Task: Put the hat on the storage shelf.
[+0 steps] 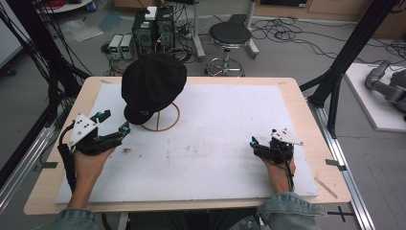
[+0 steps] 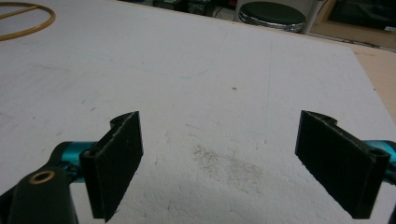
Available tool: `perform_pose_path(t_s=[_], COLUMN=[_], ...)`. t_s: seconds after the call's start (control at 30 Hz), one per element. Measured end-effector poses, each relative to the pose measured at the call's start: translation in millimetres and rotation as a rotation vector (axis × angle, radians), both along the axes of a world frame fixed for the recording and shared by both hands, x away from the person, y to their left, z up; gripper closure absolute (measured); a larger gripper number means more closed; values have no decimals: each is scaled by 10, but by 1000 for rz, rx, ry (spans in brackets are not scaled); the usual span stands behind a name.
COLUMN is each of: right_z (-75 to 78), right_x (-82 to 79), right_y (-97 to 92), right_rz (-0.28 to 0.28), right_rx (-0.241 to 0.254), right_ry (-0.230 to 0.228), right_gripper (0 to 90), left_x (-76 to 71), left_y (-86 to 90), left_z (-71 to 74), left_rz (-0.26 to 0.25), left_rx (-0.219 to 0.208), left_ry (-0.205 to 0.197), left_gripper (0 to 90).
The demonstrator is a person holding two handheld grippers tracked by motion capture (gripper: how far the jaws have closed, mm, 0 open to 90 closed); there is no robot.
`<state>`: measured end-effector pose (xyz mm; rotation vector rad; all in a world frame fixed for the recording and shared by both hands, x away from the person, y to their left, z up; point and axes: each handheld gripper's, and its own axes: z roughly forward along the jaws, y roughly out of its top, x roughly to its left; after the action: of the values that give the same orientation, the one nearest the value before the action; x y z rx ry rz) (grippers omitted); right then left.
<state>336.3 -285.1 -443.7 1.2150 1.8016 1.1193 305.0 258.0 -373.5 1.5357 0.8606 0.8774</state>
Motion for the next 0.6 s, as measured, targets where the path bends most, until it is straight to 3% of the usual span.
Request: perform_pose_path(t_s=[0.5, 0.6], right_z=[-1, -3], right_x=[3, 6], right_y=[-5, -2], right_rz=[0, -1], right_rx=[-1, -1], right_ry=[3, 3], right_gripper=[149, 149], left_x=[-179, -191], left_y=[53, 65], left_z=[-323, -351], left_rz=[-9, -1], left_rx=[-21, -4], left_ry=[54, 58], left_gripper=[192, 192])
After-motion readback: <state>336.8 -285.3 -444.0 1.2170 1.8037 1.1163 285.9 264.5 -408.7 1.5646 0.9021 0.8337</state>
